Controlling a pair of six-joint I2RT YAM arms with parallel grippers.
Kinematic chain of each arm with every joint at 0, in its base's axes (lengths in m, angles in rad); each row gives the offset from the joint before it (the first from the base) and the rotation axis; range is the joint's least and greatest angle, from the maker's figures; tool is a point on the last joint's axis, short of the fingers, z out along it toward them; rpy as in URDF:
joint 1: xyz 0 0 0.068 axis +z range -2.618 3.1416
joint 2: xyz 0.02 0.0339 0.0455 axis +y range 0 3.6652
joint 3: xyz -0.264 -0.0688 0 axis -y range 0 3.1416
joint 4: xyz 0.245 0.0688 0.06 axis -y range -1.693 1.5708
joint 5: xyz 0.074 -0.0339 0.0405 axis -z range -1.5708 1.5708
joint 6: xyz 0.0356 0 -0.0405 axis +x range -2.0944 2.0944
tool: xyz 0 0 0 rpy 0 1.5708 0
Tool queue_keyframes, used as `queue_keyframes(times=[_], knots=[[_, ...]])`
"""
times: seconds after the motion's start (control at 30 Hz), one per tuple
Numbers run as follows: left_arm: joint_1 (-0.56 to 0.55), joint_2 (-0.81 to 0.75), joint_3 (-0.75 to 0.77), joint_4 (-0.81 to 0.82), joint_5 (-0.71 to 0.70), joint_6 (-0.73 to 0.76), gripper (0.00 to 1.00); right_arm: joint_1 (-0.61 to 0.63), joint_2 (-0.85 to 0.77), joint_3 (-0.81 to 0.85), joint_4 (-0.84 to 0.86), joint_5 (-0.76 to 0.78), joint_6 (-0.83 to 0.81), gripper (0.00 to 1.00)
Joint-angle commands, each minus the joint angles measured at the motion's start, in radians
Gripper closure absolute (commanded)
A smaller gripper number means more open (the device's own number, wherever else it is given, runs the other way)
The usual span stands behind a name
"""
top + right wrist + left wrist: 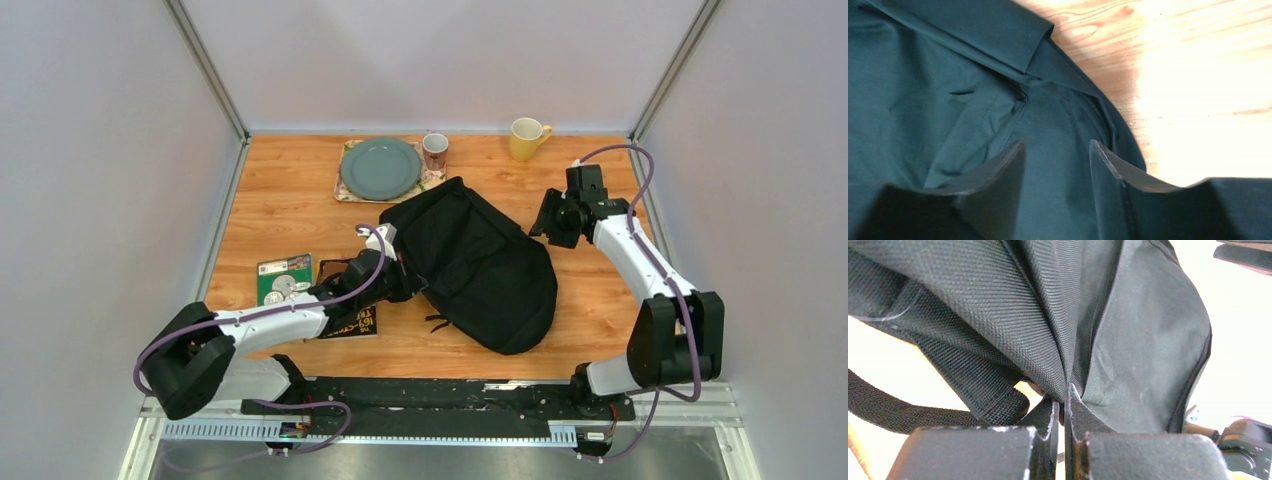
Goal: Pack the student bag
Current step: Unzip the student bag at the center of the board.
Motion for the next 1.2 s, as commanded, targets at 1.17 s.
queue_keyframes(times=[1.17], knots=[[-0.018, -0.079, 0.196, -0.276, -0.17, 0.002, 1.0, 0.924, -0.355, -0.385, 0.071, 0.194, 0.566, 0.36]])
